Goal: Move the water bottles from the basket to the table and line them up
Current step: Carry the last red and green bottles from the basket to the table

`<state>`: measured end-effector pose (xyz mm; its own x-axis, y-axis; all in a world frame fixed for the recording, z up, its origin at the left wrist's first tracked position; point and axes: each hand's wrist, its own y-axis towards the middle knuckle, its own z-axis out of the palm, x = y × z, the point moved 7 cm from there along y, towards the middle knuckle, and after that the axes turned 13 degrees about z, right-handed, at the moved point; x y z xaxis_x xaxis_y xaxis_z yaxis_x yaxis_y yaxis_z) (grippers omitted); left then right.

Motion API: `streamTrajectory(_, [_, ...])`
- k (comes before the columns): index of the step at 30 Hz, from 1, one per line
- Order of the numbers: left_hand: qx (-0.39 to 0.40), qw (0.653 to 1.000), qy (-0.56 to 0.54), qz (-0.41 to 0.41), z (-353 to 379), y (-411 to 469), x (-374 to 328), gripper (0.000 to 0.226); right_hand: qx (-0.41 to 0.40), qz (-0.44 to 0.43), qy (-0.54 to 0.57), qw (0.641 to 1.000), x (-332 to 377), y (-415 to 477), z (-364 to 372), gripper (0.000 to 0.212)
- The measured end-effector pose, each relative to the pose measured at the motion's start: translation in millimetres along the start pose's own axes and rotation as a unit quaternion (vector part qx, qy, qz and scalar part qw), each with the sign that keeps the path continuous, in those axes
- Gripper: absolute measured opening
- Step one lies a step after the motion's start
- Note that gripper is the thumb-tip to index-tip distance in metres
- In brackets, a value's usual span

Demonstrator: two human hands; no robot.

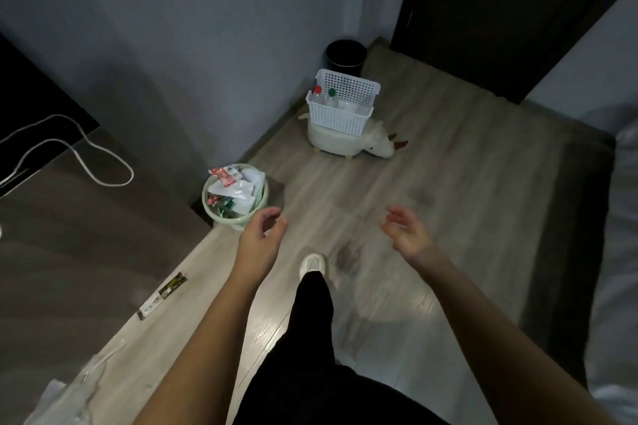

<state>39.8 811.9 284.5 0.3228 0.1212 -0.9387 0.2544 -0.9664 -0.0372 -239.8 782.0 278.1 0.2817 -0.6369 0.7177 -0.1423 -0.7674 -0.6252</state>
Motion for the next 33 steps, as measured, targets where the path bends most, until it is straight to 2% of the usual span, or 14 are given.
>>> streamTrajectory(7, [0.034,0.999,0.006,-0.014,43.4,133.0,-2.7,0.026,-0.022,0.006,-0.024,0.999,72.5,99.5,-26.1,0.040])
streamTrajectory(11, [0.057,0.998,0.037,0.007,58.3,223.1,-22.1,0.028,-0.032,0.012,-0.040,0.999,124.7,150.5,-33.5,0.042])
streamTrajectory(15, [0.077,0.996,0.019,0.033,80.6,303.2,-47.8,0.017,-0.034,0.005,-0.033,0.999,169.5,194.7,-37.5,0.043])
streamTrajectory(20, [0.093,0.994,0.051,0.039,109.6,375.1,-54.0,0.022,-0.037,0.005,-0.025,0.999,209.4,251.3,-48.4,0.041])
streamTrajectory(25, [0.072,0.996,0.049,0.021,143.6,433.0,-41.6,0.021,-0.021,-0.017,-0.052,0.998,251.8,329.9,-56.4,0.038])
streamTrajectory(33, [0.018,0.995,0.081,-0.049,198.9,531.7,-15.4,0.022,0.058,-0.024,-0.138,0.988,321.7,484.3,-64.9,0.045])
